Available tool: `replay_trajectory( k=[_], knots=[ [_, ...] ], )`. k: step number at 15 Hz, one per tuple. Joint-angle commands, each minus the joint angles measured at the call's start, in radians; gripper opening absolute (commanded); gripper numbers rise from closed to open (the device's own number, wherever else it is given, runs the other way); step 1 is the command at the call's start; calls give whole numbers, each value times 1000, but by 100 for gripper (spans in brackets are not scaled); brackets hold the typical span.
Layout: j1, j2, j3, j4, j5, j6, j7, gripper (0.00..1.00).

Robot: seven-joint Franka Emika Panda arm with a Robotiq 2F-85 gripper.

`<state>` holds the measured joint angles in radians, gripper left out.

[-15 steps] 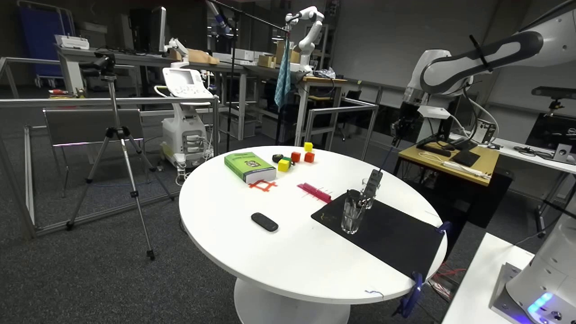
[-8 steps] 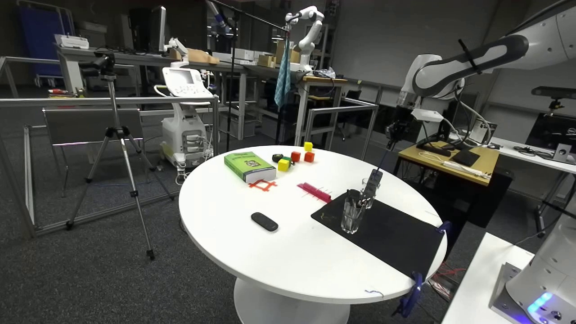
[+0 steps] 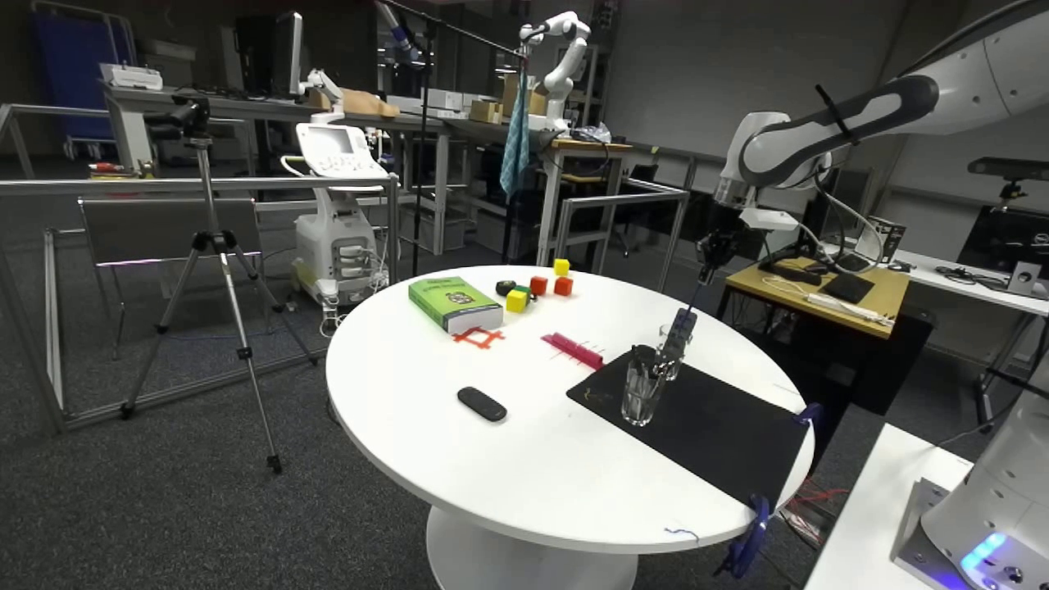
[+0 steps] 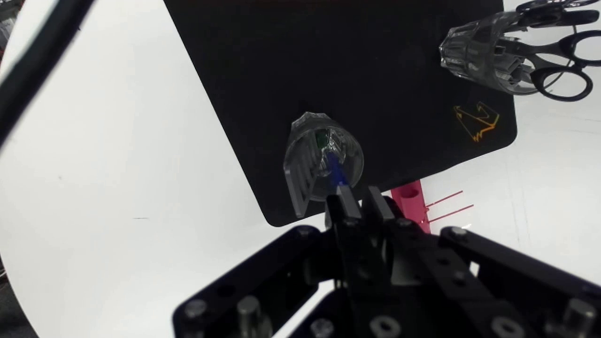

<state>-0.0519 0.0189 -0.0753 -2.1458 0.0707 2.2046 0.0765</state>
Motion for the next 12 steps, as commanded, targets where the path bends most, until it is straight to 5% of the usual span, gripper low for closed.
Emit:
replay_trajectory(
  k=[1, 12],
  knots=[
    [-8, 39, 2, 26, 20, 17, -28, 2],
    [-9, 133, 7, 30, 36, 118, -24, 2]
  ],
)
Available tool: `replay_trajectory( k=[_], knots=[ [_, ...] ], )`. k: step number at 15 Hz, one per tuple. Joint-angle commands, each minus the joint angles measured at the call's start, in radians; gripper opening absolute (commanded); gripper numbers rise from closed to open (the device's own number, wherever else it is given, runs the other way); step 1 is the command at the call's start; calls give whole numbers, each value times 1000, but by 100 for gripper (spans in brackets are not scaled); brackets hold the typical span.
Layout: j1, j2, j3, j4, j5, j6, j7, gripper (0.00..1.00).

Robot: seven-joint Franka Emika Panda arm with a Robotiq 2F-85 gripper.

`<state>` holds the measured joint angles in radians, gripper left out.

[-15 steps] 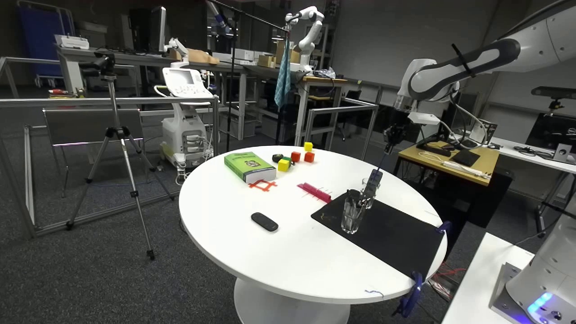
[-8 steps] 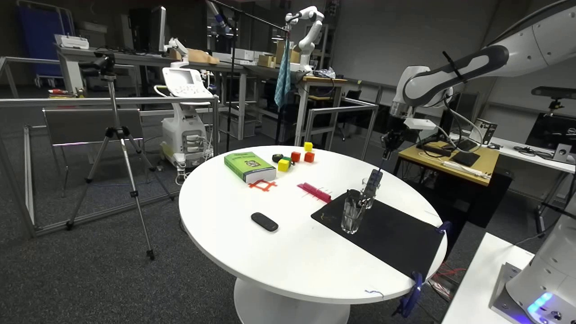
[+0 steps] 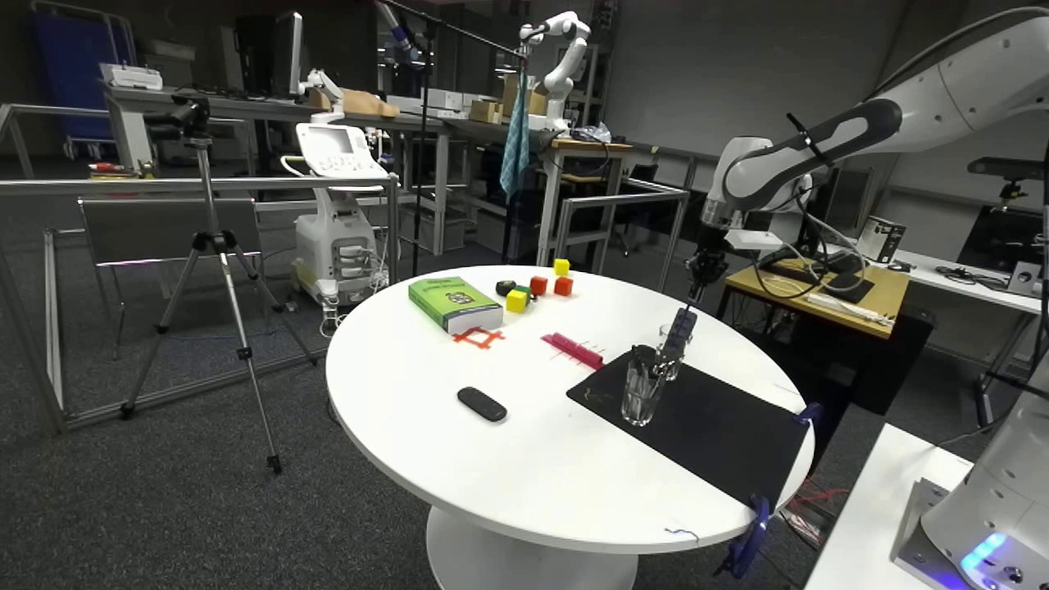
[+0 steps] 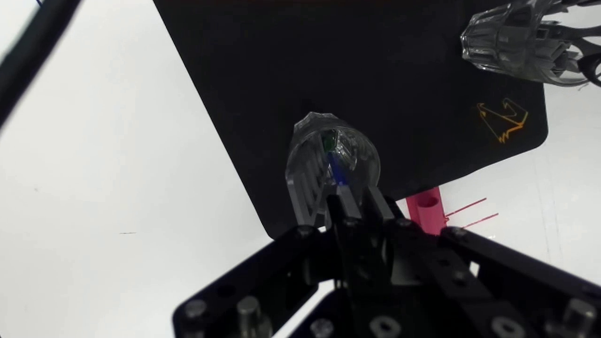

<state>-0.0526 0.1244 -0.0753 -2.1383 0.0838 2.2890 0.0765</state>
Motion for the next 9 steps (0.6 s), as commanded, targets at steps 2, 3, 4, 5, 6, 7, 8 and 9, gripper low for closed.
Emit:
replay_trajectory(
  k=[2, 3, 4, 5, 6, 7, 8, 9],
  knots=[
    [-8, 39, 9, 23, 26, 51, -24, 2],
    [-9, 45, 11, 24, 31, 57, -28, 2],
    [-9, 49, 13, 25, 36, 57, -28, 2],
    [-9, 53, 14, 26, 42, 57, -30, 2],
    [-9, 56, 16, 26, 48, 55, -29, 2],
    [-10, 59, 17, 28, 54, 53, -31, 2],
    [-10, 62, 18, 29, 58, 51, -31, 5],
    [-10, 65, 19, 31, 63, 50, -33, 2]
  ],
)
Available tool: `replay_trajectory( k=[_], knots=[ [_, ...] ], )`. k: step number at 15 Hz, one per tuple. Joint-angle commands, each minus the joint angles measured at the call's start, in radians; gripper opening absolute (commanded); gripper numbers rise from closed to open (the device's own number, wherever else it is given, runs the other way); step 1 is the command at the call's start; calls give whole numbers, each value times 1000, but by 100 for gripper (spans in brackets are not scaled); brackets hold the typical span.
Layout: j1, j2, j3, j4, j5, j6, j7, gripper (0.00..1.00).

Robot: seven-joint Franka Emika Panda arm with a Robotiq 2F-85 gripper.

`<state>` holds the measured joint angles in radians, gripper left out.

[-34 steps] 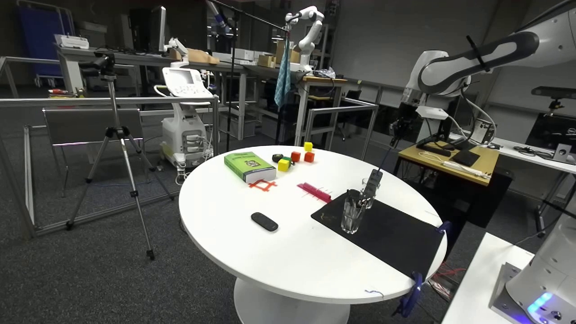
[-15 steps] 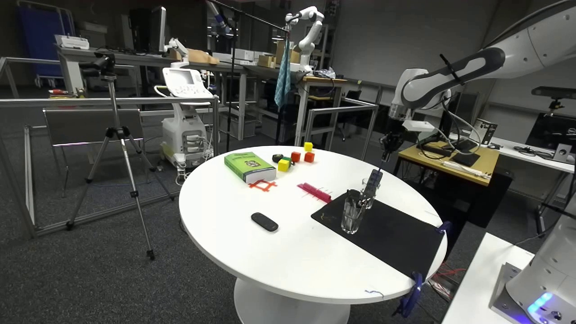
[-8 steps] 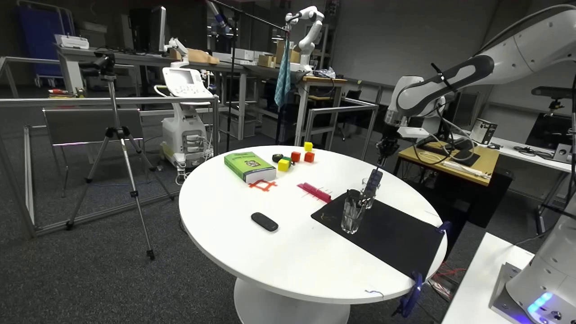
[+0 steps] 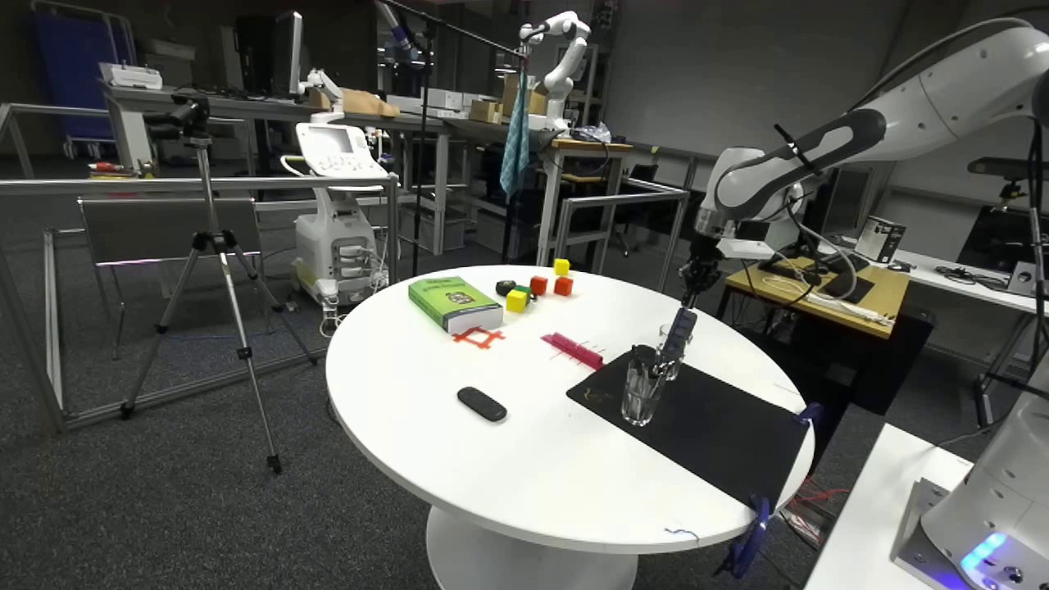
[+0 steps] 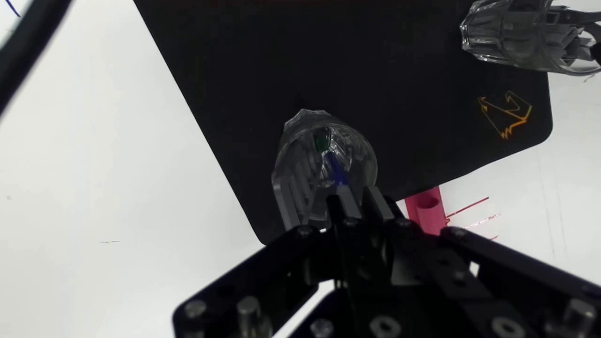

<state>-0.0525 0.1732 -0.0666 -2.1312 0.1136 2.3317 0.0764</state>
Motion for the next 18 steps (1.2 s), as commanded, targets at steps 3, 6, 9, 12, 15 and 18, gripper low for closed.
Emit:
replay_trajectory(
  k=[3, 6, 9, 12, 15, 18],
  knots=[
    [-10, 17, 13, 26, 49, 5, -32, 37],
    [-10, 17, 14, 28, 57, 5, -31, 52],
    [-10, 18, 14, 30, 58, 3, -30, 76],
    [-7, 8, 17, 29, 60, -2, -27, 98],
    [0, -14, 29, 22, 68, -5, -28, 100],
    [10, -38, 53, 17, 99, -12, -29, 100]
  ],
)
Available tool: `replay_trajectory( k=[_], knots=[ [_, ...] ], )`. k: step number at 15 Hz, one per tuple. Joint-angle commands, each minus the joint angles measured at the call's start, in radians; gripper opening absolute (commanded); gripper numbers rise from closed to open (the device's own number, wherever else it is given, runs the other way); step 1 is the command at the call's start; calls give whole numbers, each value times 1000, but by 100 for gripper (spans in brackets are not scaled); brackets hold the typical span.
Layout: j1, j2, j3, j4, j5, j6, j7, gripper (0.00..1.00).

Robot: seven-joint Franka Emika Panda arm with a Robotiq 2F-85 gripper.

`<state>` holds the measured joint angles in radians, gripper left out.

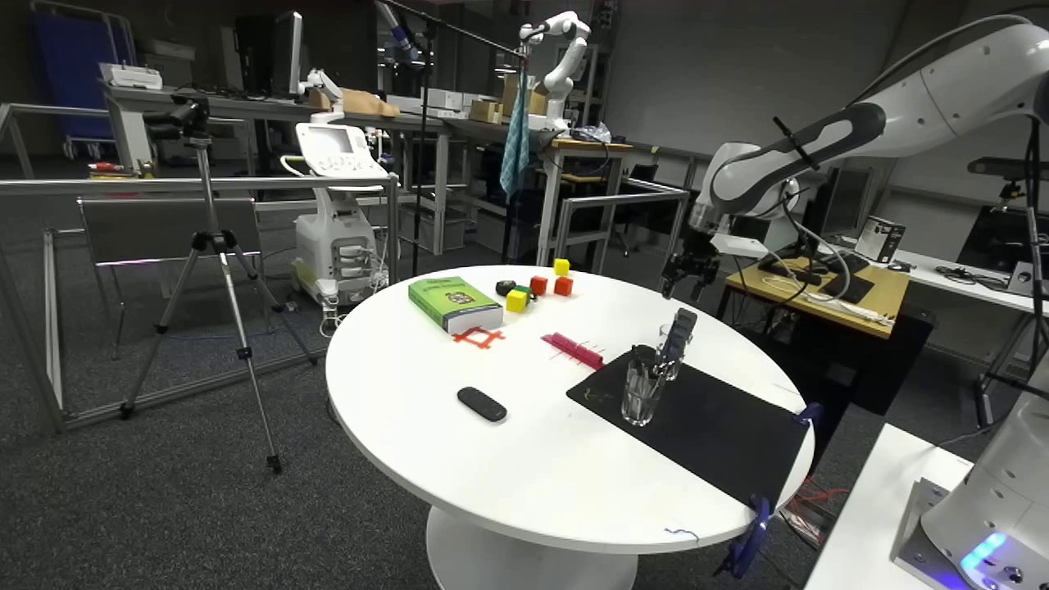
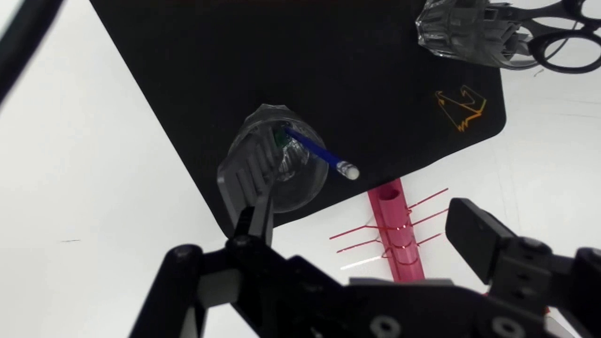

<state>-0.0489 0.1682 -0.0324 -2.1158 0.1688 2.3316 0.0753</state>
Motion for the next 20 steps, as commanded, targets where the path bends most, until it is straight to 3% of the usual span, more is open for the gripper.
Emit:
replay_trajectory(
  k=[1, 10, 20],
  knots=[
    [11, -39, 30, -3, 64, -8, -29, 100],
    [72, -38, 90, 6, 162, 22, 16, 100],
    [141, -6, 106, 24, 111, 7, 197, 100]
  ],
)
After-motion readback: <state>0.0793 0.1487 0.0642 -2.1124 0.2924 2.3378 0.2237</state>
